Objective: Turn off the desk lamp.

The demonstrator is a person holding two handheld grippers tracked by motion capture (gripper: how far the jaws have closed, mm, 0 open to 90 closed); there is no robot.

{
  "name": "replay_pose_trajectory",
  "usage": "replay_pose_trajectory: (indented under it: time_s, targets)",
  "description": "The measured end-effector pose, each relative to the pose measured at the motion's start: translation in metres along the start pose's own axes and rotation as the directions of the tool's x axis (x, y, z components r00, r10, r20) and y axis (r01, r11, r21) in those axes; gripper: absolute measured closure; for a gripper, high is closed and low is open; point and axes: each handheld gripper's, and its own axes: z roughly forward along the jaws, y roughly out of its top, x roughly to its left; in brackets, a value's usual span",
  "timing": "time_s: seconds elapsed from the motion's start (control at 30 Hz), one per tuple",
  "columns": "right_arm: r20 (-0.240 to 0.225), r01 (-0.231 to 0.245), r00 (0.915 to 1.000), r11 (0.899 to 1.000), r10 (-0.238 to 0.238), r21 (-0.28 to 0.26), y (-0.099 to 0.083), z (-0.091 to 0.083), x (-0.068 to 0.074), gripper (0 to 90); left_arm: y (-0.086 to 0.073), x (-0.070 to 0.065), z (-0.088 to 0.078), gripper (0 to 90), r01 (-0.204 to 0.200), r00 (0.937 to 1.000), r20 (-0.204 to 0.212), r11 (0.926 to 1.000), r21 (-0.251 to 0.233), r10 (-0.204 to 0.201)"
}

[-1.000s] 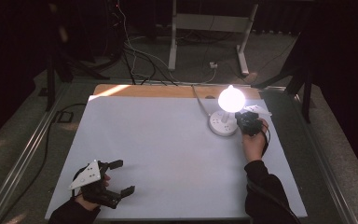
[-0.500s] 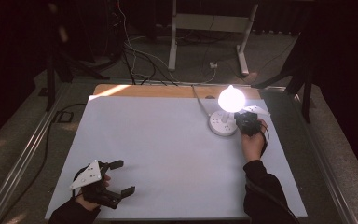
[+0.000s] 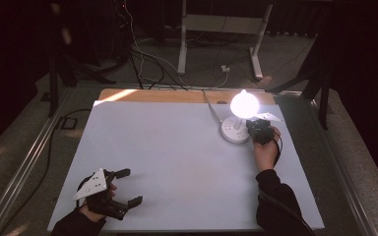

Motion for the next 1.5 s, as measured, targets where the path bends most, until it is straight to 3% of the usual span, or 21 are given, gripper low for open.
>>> replay_pose_trajectory:
  time_s: [0.47,0.77,0.9,1.13,1.3,1.5]
  targets:
    - [0.000,-0.002,1.0000,1.000,0.002,0.015,-0.007,0.003,0.000,89.8,0.000,0.000,0.000,0.7,0.004,1.0000,0.000,1.0000,-0.002,-0.004]
    - [0.014,0.027,0.9995,1.000,-0.027,0.001,-0.010,0.004,0.001,89.8,0.000,0.000,0.000,0.7,0.004,1.0000,0.002,1.0000,0.001,-0.004]
    - [0.014,0.006,0.9999,1.000,-0.006,0.014,-0.007,0.003,0.000,89.7,0.000,0.000,0.000,0.7,0.004,1.0000,0.000,1.0000,-0.002,-0.004]
    - [0.014,0.010,0.9998,1.000,-0.010,-0.018,0.004,-0.012,-0.003,89.0,0.000,0.000,0.000,0.7,0.001,1.0000,-0.001,1.0000,-0.003,-0.001]
    - [-0.008,0.005,1.0000,0.999,-0.006,-0.041,0.013,-0.027,-0.005,79.1,0.000,0.000,-0.001,0.6,0.003,1.0000,0.001,1.0000,-0.005,-0.003]
    - [-0.030,0.037,0.9989,0.999,-0.038,-0.035,0.016,-0.039,-0.003,56.8,0.001,-0.001,-0.001,0.7,0.000,1.0000,0.003,1.0000,-0.008,0.001]
